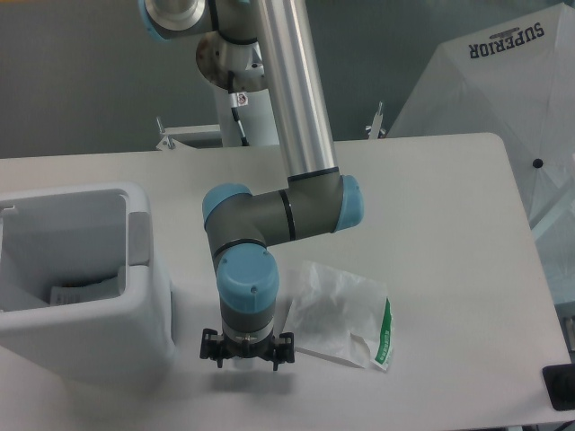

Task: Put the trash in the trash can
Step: 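Close the gripper around the bottle and lift it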

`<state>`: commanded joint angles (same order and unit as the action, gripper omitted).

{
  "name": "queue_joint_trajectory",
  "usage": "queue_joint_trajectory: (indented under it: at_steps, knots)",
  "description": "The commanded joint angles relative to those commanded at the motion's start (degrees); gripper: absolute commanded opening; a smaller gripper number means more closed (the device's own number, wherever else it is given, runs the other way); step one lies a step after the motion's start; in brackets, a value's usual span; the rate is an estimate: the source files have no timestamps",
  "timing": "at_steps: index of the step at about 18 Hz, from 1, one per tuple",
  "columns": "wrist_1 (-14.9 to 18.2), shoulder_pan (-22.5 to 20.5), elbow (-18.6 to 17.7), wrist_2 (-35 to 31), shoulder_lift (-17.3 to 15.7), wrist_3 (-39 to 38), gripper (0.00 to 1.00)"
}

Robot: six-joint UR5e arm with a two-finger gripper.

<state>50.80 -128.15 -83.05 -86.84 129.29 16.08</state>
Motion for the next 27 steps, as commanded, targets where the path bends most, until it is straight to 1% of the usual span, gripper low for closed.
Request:
queue_joint_trajectory:
  at_steps: [8, 12, 13, 14, 15, 16, 18, 19, 20, 22, 24, 27]
  knots:
    - [-0.09, 1.23, -1.05, 0.0, -0.17, -0.09, 1.0]
    - [-0.35, 1.5, -1.76, -0.35, -0.26, -0.09, 0.86]
    - [-0.35, 1.5, -1.76, -0.35, -0.35, -0.09, 0.79]
    - [-0.35, 1.5, -1.76, -0.35, -0.35, 0.0, 0.76]
    - [-0.35, 1.5, -1.76, -0.35, -0.35, 0.0, 0.69]
    - [-0.26, 1.5, -1.76, -0.35, -0.44, -0.09, 0.61]
    - [-0.26, 1.5, -1.76, -0.44, -0.44, -0.09, 0.52]
    - [-0.26, 1.5, -1.76, -0.44, -0.53, -0.09, 0.48]
    - [-0.26, 1.5, -1.76, -0.35, -0.53, -0.09, 0.48]
    - [-0.26, 1.5, -1.85, -0.35, -0.7, 0.0, 0.43]
    - [-0.26, 1.5, -1.85, -0.44, -0.79, 0.0, 0.36]
    - [-0.18, 1.5, -1.85, -0.44, -0.88, 0.0, 0.33]
